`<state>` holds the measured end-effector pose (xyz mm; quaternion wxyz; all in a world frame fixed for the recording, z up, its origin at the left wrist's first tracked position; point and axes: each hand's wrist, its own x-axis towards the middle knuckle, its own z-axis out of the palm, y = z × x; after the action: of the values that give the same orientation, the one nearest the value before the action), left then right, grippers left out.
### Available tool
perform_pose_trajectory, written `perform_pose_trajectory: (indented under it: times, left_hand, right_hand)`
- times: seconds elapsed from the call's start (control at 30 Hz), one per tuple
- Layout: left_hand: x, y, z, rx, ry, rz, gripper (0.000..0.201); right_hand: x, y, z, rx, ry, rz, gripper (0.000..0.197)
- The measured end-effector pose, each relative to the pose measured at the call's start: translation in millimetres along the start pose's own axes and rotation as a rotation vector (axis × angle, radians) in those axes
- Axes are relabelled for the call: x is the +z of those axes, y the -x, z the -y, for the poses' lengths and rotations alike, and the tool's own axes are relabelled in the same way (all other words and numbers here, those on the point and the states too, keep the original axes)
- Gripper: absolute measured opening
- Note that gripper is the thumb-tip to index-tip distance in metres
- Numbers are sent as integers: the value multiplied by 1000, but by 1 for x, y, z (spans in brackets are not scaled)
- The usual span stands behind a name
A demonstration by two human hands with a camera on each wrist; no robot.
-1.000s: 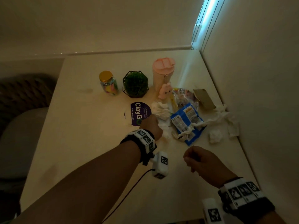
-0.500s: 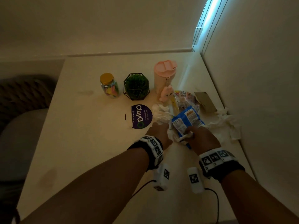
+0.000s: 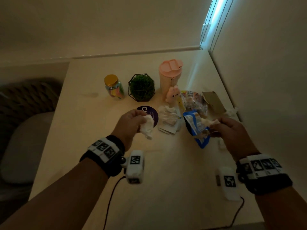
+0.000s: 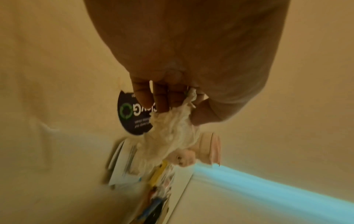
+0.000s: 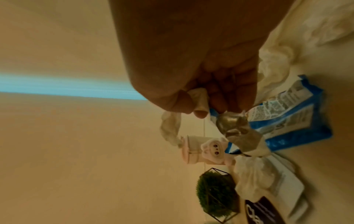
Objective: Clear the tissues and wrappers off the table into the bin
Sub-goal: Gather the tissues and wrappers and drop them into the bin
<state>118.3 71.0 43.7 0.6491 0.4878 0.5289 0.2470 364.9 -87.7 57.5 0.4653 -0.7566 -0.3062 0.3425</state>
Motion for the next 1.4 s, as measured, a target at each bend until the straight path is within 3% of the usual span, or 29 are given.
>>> perform_pose_trajectory:
  times: [0.13, 0.27, 0.4, 0.57, 0.67, 0.77, 0.87, 0.97, 1.03, 1.13, 1.27, 1.33, 1.4]
  left_hand:
    - [-23, 7, -2, -30, 108, -37, 32]
    - [-13, 20, -2, -134, 215, 32, 31]
    - [21, 30, -2, -137, 15, 92, 31]
    - [68, 44, -7, -167, -175, 239, 31]
    - [75, 52, -9, -112, -200, 339, 44]
    - [69, 62, -7, 43, -264, 474, 64]
    - [56, 74, -1, 278, -531, 541, 108]
    - [45, 66, -1, 399, -663, 516, 126]
    - [42, 53, -3, 395, -575, 521, 110]
    - [39, 45, -4, 317, -528, 570, 67]
    - [35, 53, 2, 293, -637, 605, 25]
    - [26, 57, 7, 281, -635, 666, 16]
    - [14, 59, 12, 244, -604, 722, 12]
  right_hand:
    - [-2, -3, 8, 66, -212, 7, 18]
    - [0, 0, 17, 24, -251, -25, 22]
    - [-3, 5, 31, -27, -312, -46, 34]
    - [-9, 15, 55, -76, -434, 62, 44]
    - [-7, 23, 73, -83, -537, 150, 49]
    - [-1, 29, 83, -72, -587, 200, 49]
    - [8, 38, 89, -49, -597, 280, 31]
    - [20, 46, 92, -51, -576, 376, 18]
    - [25, 47, 93, -49, -576, 426, 15]
    - [30, 45, 92, -4, -646, 454, 34]
    - [29, 42, 95, 3, -686, 411, 20]
    - [25, 40, 94, -28, -675, 404, 28]
    - [20, 37, 89, -26, -665, 370, 24]
